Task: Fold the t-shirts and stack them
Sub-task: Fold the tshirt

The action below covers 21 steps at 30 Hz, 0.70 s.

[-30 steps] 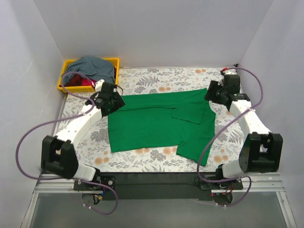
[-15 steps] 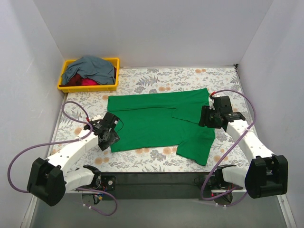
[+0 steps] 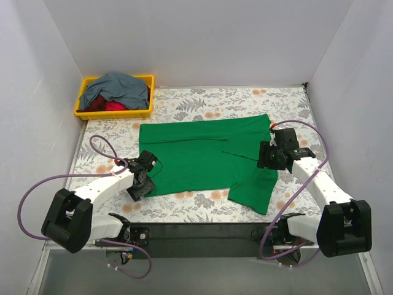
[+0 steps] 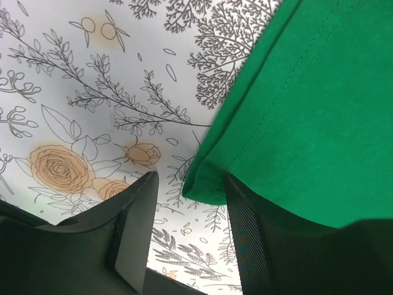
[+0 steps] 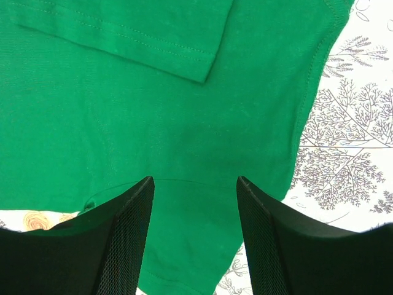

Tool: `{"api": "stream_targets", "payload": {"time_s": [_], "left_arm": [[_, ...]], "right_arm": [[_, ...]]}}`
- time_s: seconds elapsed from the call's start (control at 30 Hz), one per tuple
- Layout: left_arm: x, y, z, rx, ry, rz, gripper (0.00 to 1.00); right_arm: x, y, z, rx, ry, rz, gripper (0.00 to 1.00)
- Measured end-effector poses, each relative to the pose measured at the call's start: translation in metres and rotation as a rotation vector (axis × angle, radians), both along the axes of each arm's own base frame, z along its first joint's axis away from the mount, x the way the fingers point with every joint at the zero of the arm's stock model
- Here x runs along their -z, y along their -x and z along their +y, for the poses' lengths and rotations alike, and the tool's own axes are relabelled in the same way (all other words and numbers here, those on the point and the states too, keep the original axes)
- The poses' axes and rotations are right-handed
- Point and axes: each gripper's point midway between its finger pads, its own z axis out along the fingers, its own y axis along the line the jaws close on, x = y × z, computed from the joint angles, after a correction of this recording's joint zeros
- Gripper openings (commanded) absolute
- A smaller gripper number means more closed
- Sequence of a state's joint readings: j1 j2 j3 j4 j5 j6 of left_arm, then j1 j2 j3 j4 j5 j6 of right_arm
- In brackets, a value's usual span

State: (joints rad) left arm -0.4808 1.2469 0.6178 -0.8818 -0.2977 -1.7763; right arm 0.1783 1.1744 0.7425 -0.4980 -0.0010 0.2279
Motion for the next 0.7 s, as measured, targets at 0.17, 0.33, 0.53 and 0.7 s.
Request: {"api": "stream_targets", "payload": {"time_s": [0.17,0.33,0.53,0.7], "left_arm": [[0.001,-0.002,-0.002,0.001,0.009,-0.001,0.37],[0.002,-0.006,-0.008,0.002,0.031,-0.012,0.06],[0.001,-0.006,-0.008,0.002,0.033,-0.014,0.0],[0.0,-0.005,-0.008,-0.006,0.04,-0.025,0.0]], "right_arm": [[0.003,0.0,-0.005,0.015,0.022,0.002,0.63],[0.01,0.003,-0.013,0.045,0.06,0.013,0.63],[0.019,0.009,-0.029,0.13,0.108,0.046,0.64],[0.031,0.023,-0.056,0.259,0.12,0.097,0.57]]}}
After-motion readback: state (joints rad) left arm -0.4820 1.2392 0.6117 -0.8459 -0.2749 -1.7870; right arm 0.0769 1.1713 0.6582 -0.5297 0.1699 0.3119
